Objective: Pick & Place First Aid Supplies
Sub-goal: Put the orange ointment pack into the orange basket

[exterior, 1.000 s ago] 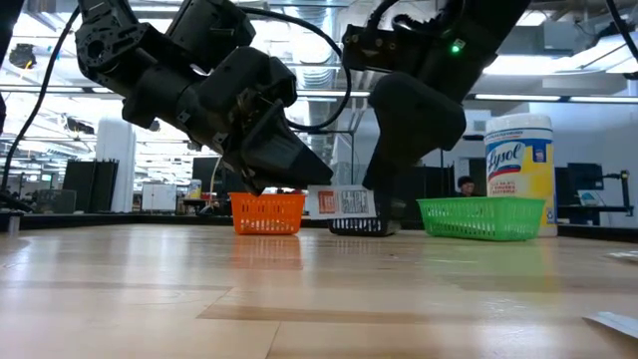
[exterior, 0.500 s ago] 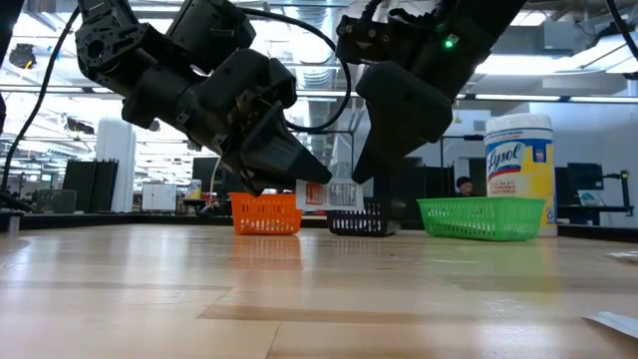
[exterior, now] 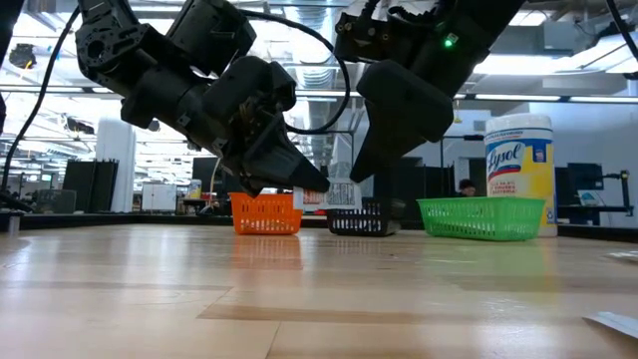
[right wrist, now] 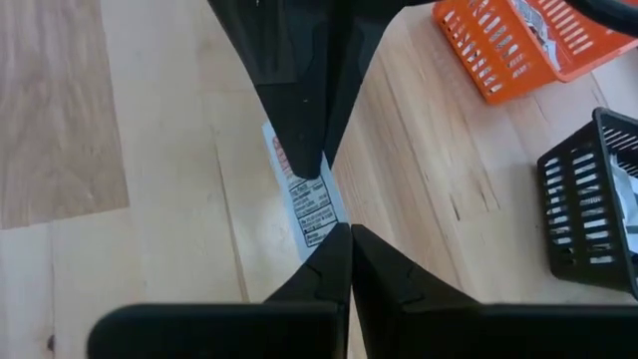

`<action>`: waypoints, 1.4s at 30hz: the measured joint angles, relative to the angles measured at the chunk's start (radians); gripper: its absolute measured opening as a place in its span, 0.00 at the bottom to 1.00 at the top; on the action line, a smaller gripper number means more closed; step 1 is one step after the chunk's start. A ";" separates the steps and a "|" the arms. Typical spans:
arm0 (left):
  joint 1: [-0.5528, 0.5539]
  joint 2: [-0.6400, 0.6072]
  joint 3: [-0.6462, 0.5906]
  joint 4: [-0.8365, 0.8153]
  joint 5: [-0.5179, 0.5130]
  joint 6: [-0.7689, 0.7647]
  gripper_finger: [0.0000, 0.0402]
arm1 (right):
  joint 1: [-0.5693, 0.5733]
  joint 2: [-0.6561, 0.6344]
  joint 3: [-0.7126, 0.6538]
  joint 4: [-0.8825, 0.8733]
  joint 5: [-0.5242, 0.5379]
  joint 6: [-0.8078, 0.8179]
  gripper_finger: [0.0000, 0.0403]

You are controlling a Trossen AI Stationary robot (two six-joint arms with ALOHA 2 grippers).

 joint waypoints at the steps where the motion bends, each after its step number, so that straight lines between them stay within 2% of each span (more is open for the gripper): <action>1: 0.000 0.000 0.000 0.000 -0.001 0.000 0.02 | 0.000 0.000 0.000 0.000 0.000 0.000 0.01; 9: 0.012 -0.001 0.000 -0.031 -0.006 0.000 0.02 | 0.011 0.000 0.000 -0.001 -0.012 0.002 0.14; 13: 0.053 -0.037 -0.001 -0.096 -0.049 0.002 0.01 | 0.019 0.000 -0.015 0.003 -0.037 0.004 0.20; 16: 0.098 -0.100 -0.002 -0.154 -0.086 0.009 0.02 | 0.025 0.000 -0.025 0.006 -0.040 0.004 0.23; 22: 0.225 -0.280 -0.001 -0.257 -0.185 0.125 0.02 | 0.023 0.000 -0.032 0.008 -0.052 0.004 0.25; 27: 0.360 -0.364 -0.020 -0.381 -0.196 0.127 0.02 | 0.022 0.000 -0.032 0.026 -0.060 0.004 0.25; 31: 0.443 -0.358 -0.082 -0.395 -0.066 0.080 0.03 | 0.022 0.000 -0.032 0.036 -0.060 0.004 0.25; 35: 0.474 -0.335 -0.129 -0.384 0.070 0.047 0.03 | 0.022 0.000 -0.032 0.040 -0.060 0.004 0.25; 38: 0.472 -0.323 -0.131 -0.361 0.112 0.046 0.03 | 0.021 0.000 -0.032 0.053 -0.060 0.004 0.25; 42: 0.468 -0.300 -0.131 -0.283 0.115 0.048 0.07 | 0.021 0.000 -0.032 0.060 -0.060 0.003 0.25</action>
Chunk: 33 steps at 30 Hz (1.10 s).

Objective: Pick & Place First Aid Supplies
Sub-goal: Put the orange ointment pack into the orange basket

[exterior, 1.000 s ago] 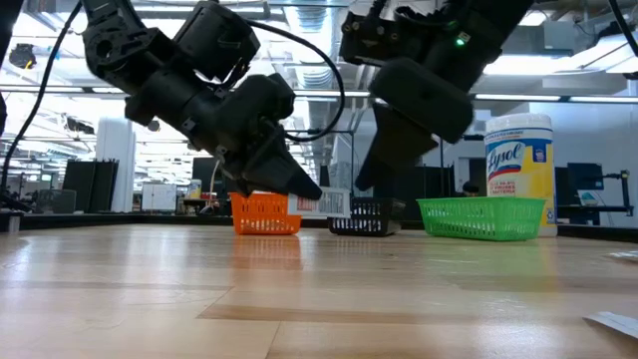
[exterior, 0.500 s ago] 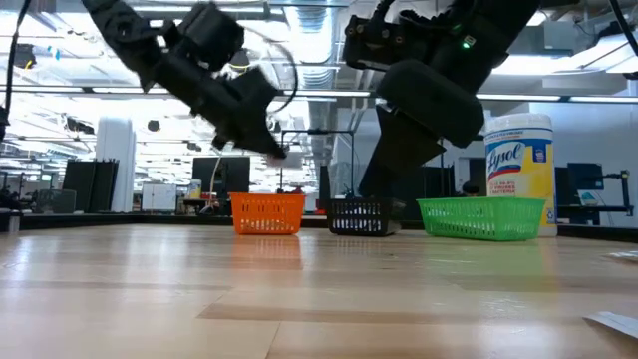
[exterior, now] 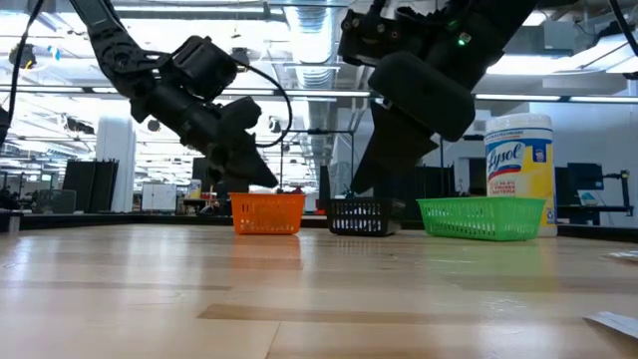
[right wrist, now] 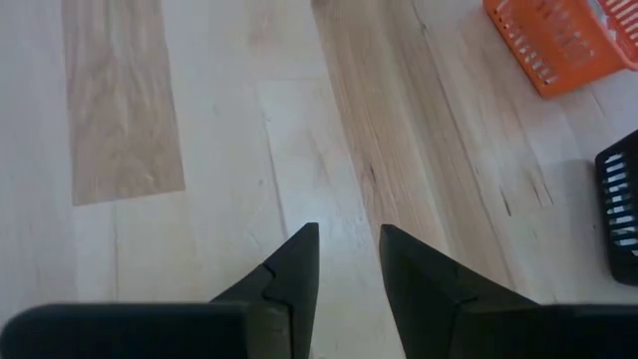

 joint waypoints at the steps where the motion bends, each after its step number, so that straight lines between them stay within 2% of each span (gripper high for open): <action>1: 0.001 0.007 0.000 0.022 0.000 0.001 0.09 | 0.000 0.000 0.000 0.001 0.000 0.000 0.25; 11: 0.001 0.021 -0.001 0.037 -0.087 0.004 0.25 | 0.001 0.000 0.000 0.026 0.000 0.000 0.25; 15: -0.038 0.020 0.000 0.100 -0.062 -0.002 0.26 | 0.001 0.000 0.000 0.024 0.000 -0.002 0.25; 20: -0.145 0.020 0.000 0.169 -0.018 0.000 0.26 | 0.001 0.000 0.000 0.023 -0.006 -0.003 0.25; 22: -0.193 0.020 0.000 0.173 -0.013 0.000 0.26 | 0.002 0.000 0.000 0.022 -0.051 -0.003 0.25; 27: -0.287 0.020 0.000 0.173 -0.013 0.000 0.26 | 0.037 0.000 0.000 0.020 -0.258 0.007 0.25; 33: -0.344 0.020 0.000 0.172 -0.015 0.001 0.26 | 0.128 0.000 0.000 0.020 -0.438 0.131 0.25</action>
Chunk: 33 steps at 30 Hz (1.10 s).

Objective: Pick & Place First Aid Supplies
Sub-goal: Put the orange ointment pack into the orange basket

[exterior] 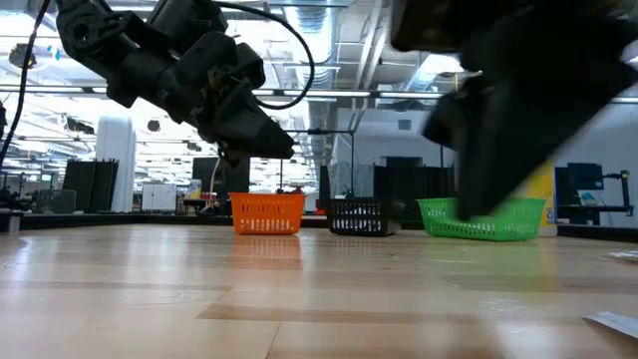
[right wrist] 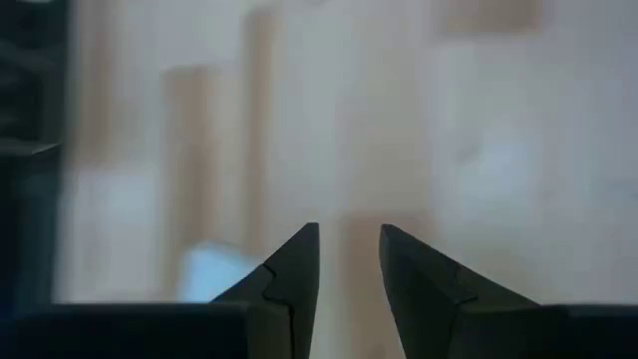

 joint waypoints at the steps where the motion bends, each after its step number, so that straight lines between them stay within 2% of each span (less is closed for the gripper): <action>1: -0.004 0.000 0.000 0.000 0.000 0.000 0.26 | 0.016 0.000 0.000 0.000 -0.025 0.032 0.25; 6: -0.007 0.000 0.000 0.000 -0.001 0.000 0.26 | 0.106 0.004 0.000 0.003 -0.082 0.129 0.25; 10: -0.007 0.000 0.000 -0.002 -0.001 0.000 0.26 | 0.160 0.023 0.001 0.014 -0.072 0.134 0.25; 12: -0.007 0.000 0.000 -0.003 -0.001 0.000 0.26 | 0.180 0.046 -0.001 0.010 -0.028 0.137 0.25; 22: -0.006 0.000 0.000 -0.003 -0.001 0.000 0.26 | 0.167 0.143 0.007 0.034 0.003 0.125 0.25; 25: -0.006 0.000 0.000 -0.003 -0.001 0.000 0.26 | 0.170 0.143 0.006 0.031 0.033 0.080 0.20; 31: -0.006 0.000 0.000 -0.003 -0.001 0.000 0.26 | 0.181 0.145 0.004 0.025 0.125 -0.037 0.03; 33: -0.006 0.000 0.000 -0.003 -0.001 0.000 0.26 | 0.175 0.145 0.004 0.024 0.133 -0.051 0.02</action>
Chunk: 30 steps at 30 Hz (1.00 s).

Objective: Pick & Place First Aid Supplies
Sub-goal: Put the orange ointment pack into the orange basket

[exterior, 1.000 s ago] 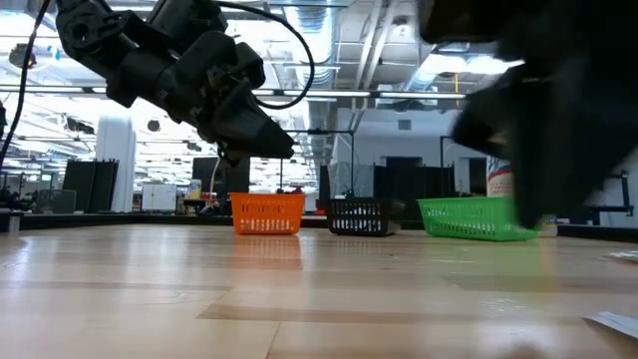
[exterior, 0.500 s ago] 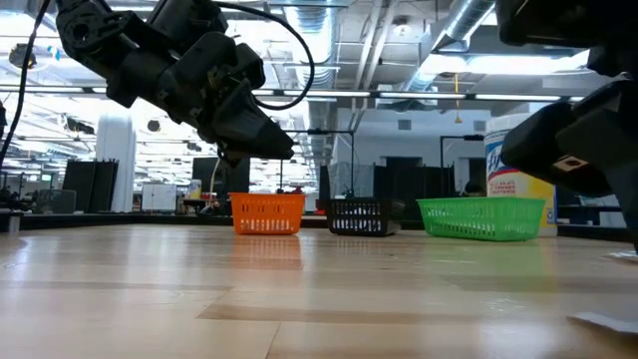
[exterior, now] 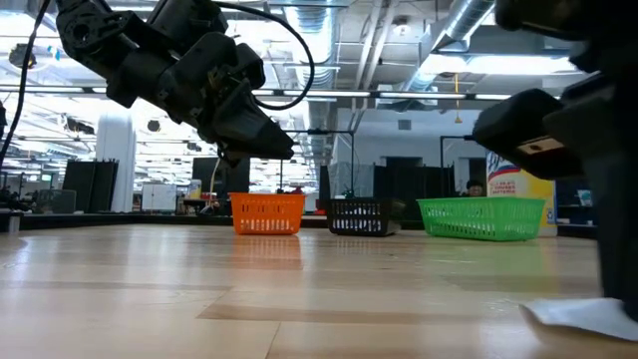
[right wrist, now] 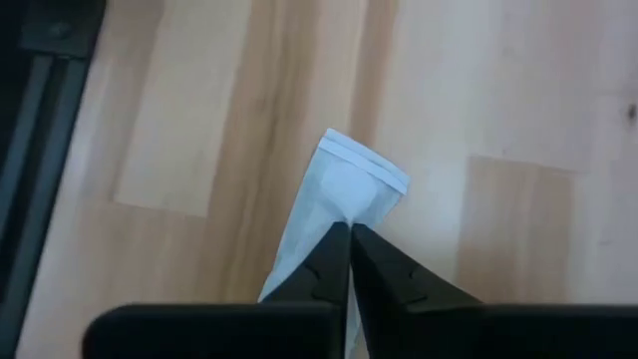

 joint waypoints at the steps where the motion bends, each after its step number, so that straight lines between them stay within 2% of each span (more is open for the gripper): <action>1: 0.000 0.000 0.000 0.000 0.000 0.000 0.26 | -0.003 -0.001 0.000 -0.001 0.001 0.000 0.02; 7: 0.000 0.000 0.000 0.000 0.000 0.000 0.26 | -0.040 -0.040 -0.002 -0.019 0.007 -0.003 0.01; 10: 0.000 0.000 0.000 0.000 0.000 0.000 0.26 | -0.064 -0.082 -0.007 -0.097 0.027 -0.003 0.01; 14: 0.000 0.000 0.000 0.000 0.000 0.000 0.26 | -0.090 -0.169 -0.008 -0.256 0.147 0.038 0.00; 18: 0.000 0.000 0.000 0.000 0.000 0.000 0.26 | -0.114 -0.250 -0.008 -0.466 0.304 0.090 0.01; 22: 0.000 0.000 0.000 0.000 0.000 0.000 0.26 | -0.157 -0.320 -0.006 -0.595 0.456 0.102 0.00; 25: 0.000 0.000 0.000 0.000 0.000 0.000 0.26 | -0.216 -0.353 -0.006 -0.672 0.492 0.102 0.00; 30: 0.000 0.000 0.000 0.000 0.000 0.000 0.26 | -0.368 -0.408 -0.005 -0.799 0.491 0.102 0.01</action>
